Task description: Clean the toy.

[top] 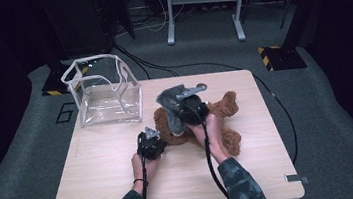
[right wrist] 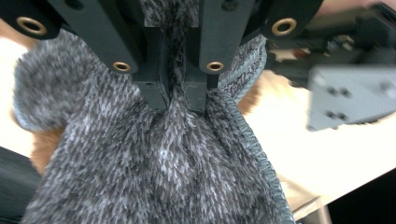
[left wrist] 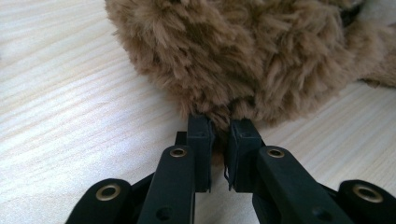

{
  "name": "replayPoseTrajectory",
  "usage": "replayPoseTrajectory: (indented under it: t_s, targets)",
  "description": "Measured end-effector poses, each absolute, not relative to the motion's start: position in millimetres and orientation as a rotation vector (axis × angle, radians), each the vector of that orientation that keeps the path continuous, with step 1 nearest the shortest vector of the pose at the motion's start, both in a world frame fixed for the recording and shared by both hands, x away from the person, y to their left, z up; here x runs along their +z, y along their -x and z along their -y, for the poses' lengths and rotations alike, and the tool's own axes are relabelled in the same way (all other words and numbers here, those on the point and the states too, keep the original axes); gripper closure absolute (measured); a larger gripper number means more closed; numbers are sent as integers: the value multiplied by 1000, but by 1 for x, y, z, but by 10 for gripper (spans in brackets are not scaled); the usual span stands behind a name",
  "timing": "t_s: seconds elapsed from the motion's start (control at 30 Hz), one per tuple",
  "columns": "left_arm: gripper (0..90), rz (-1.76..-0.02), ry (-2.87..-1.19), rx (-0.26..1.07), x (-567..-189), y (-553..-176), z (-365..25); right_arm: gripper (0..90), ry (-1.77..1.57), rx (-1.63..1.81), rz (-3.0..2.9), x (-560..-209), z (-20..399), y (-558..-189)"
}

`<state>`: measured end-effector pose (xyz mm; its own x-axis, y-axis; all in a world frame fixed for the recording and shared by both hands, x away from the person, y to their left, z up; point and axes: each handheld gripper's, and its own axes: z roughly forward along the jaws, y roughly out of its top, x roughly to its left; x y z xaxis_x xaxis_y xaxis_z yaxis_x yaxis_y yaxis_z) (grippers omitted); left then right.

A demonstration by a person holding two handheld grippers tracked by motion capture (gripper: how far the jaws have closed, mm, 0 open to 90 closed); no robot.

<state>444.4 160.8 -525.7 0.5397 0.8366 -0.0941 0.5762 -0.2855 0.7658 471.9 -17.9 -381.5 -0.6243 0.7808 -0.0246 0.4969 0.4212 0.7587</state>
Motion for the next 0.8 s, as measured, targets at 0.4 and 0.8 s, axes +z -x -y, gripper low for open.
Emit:
replayPoseTrajectory:
  t_s: [0.4, 0.8]
  targets:
    - [839, -1088, -2027, 467, -526, -436, -164, 829, -1266, 844, -2256, -412, 55, -497]
    - [841, -1059, -2022, 450, -526, -431, -167, 828, -1445, 653, -2075, -416, 135, -503]
